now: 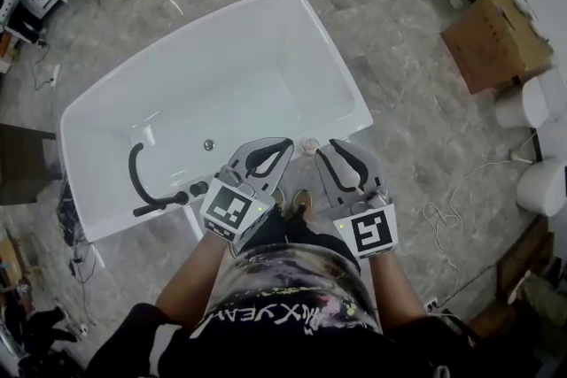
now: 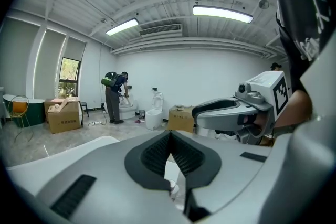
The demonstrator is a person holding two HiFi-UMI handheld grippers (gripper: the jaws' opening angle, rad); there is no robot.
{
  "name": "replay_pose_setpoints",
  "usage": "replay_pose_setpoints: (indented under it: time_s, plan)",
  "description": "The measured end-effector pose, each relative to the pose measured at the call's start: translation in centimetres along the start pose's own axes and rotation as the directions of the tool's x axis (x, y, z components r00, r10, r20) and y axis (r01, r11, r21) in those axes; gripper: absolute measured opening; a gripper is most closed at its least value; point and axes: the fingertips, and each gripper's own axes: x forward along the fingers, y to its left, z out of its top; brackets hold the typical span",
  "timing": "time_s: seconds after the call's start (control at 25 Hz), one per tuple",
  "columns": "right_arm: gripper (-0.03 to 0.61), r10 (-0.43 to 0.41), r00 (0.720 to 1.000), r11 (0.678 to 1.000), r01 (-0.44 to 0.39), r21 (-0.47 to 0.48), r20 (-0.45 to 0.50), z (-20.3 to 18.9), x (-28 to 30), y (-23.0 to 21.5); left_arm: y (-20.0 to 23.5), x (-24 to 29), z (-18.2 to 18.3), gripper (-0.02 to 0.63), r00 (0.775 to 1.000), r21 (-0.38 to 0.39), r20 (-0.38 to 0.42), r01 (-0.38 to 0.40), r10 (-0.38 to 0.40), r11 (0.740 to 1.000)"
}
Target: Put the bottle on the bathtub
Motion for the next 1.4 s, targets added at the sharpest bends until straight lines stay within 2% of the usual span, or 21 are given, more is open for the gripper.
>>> replay_pose_setpoints:
  time_s: [0.12, 0.24, 0.6, 0.92, 1.4]
  plan:
    - [0.035, -0.009, 0.999, 1.000, 0.009, 0.009, 0.035, 1.9, -0.5, 0.1, 0.1, -0.7, 1.2, 0.011, 1.000, 0.008, 0.014, -0.007, 0.007, 1.000]
    - [0.002, -0.002, 0.998, 1.000, 0.001, 0.007, 0.066, 3.6, -0.6, 0.5, 0.2, -1.3, 2.1, 0.011, 1.000, 0.017, 0.025, -0.006, 0.005, 1.000]
    - [0.000, 0.037, 0.996, 0.999, -0.035, -0.033, 0.077, 5.8, -0.7, 1.5, 0.0, -2.9, 3.7, 0.010, 0.999, 0.037, 0.048, -0.015, 0.014, 0.999]
    - [0.000, 0.025, 0.996, 0.998, -0.020, -0.056, 0.091, 7.1, -0.2, 1.9, 0.2, -4.0, 3.7, 0.009, 0.999, 0.053, 0.045, 0.005, -0.008, 0.999]
    - [0.000, 0.046, 0.994, 0.996, -0.038, -0.081, 0.098, 7.6, 0.6, 1.3, 0.7, -2.8, 3.9, 0.011, 0.998, 0.056, 0.046, 0.039, -0.042, 0.998]
